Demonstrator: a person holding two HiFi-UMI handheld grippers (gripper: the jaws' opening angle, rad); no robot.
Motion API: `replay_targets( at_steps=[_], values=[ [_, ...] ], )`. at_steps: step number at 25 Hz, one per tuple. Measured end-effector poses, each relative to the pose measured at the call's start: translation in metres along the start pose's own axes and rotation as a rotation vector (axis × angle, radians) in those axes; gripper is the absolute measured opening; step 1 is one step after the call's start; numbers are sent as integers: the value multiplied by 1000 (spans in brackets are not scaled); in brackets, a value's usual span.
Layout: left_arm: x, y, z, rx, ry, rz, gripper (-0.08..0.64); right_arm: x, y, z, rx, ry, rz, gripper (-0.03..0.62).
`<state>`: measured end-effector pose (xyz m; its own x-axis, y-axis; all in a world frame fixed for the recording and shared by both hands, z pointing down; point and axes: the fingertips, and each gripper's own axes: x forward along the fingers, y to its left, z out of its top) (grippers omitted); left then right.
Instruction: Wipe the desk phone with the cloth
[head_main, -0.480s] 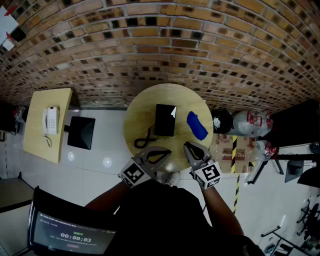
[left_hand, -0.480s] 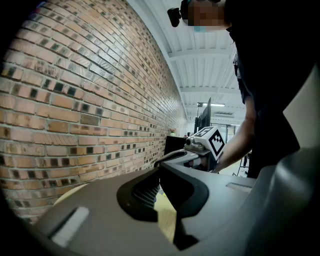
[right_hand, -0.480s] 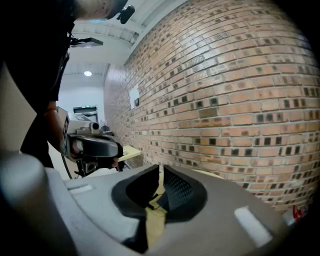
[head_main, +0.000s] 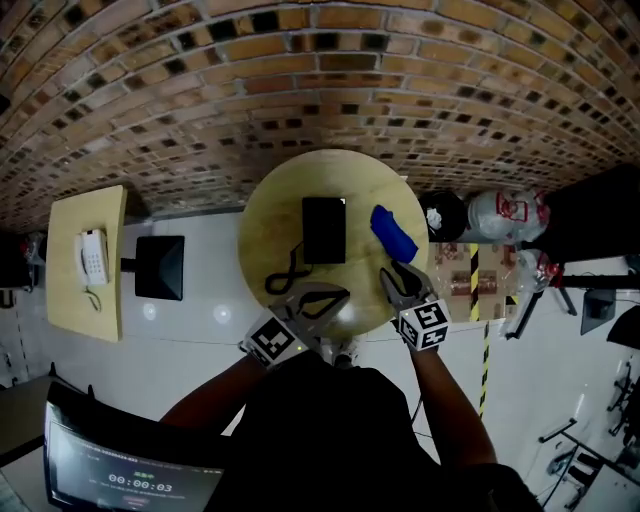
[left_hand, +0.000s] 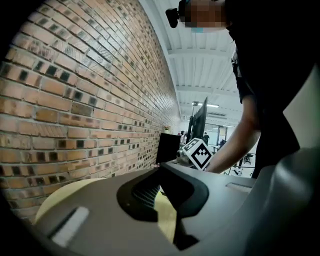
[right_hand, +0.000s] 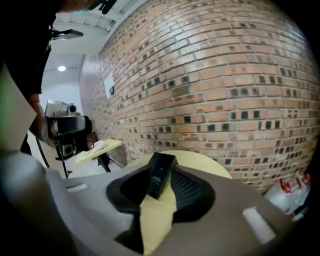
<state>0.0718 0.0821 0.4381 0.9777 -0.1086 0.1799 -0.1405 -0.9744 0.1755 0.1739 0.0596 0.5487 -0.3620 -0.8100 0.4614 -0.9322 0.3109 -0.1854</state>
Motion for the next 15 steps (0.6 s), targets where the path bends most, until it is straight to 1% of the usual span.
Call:
replay_targets(
  at_steps=[3, 7, 11, 15],
  values=[
    [12, 12, -11, 8, 28, -14, -8, 18, -23, -30, -6, 88, -25, 136],
    [20, 26, -19, 9, 40, -24, -8, 45, -51, -74, -14, 243, -32, 187],
    [23, 33, -22, -8, 38, -41, -8, 65, -81, -91, -45, 319, -62, 190],
    [24, 40, -33, -19, 67, -55, -8, 87, -106, -101, -83, 401, -56, 190]
  ],
)
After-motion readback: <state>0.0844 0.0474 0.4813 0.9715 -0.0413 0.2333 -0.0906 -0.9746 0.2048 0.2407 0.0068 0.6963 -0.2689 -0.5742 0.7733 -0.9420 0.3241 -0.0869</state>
